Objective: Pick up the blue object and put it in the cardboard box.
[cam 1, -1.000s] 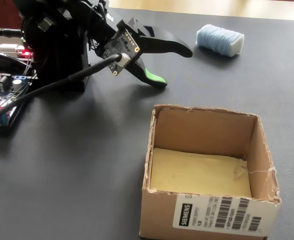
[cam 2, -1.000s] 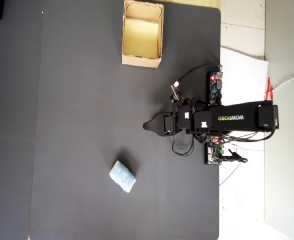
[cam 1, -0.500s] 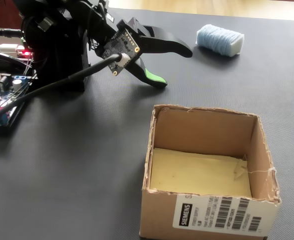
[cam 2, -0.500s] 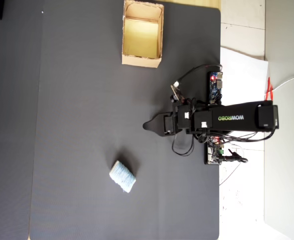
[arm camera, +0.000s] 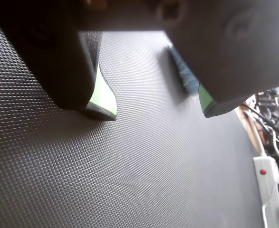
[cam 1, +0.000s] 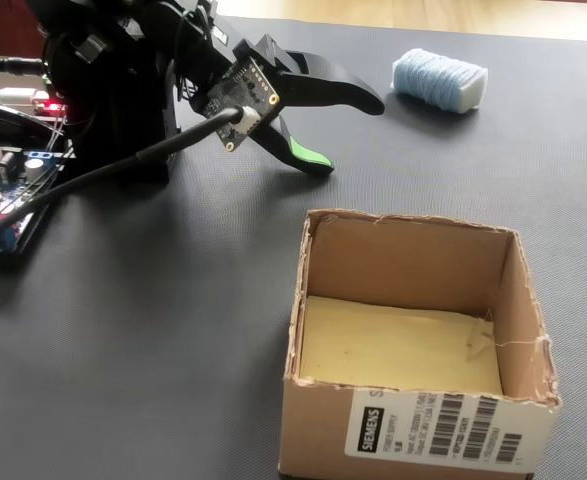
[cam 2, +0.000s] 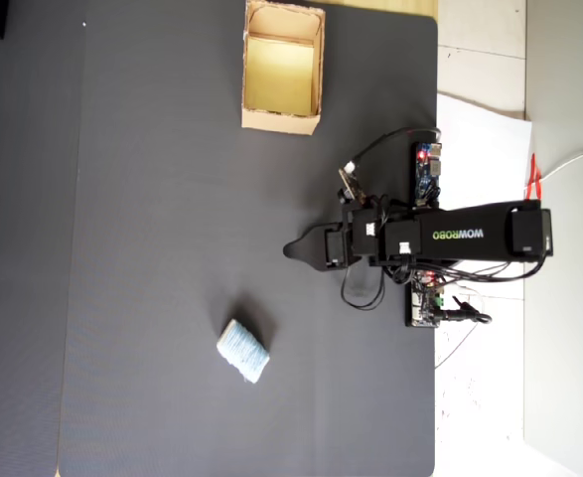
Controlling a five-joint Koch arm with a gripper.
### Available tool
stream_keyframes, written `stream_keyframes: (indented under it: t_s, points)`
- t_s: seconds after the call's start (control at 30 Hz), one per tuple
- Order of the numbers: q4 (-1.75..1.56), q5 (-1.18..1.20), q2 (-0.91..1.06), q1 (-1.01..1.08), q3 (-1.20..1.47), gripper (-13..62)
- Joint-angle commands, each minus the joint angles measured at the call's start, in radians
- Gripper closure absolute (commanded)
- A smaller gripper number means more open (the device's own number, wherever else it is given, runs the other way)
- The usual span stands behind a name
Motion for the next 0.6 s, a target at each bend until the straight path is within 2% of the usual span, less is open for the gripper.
stream_keyframes:
  t_s: [0.0,0.57]
  points:
    - [0.087,0.021,0.089,-0.009,0.038,15.3]
    - [-0.1,0.021,0.089,-0.307,0.038,15.3]
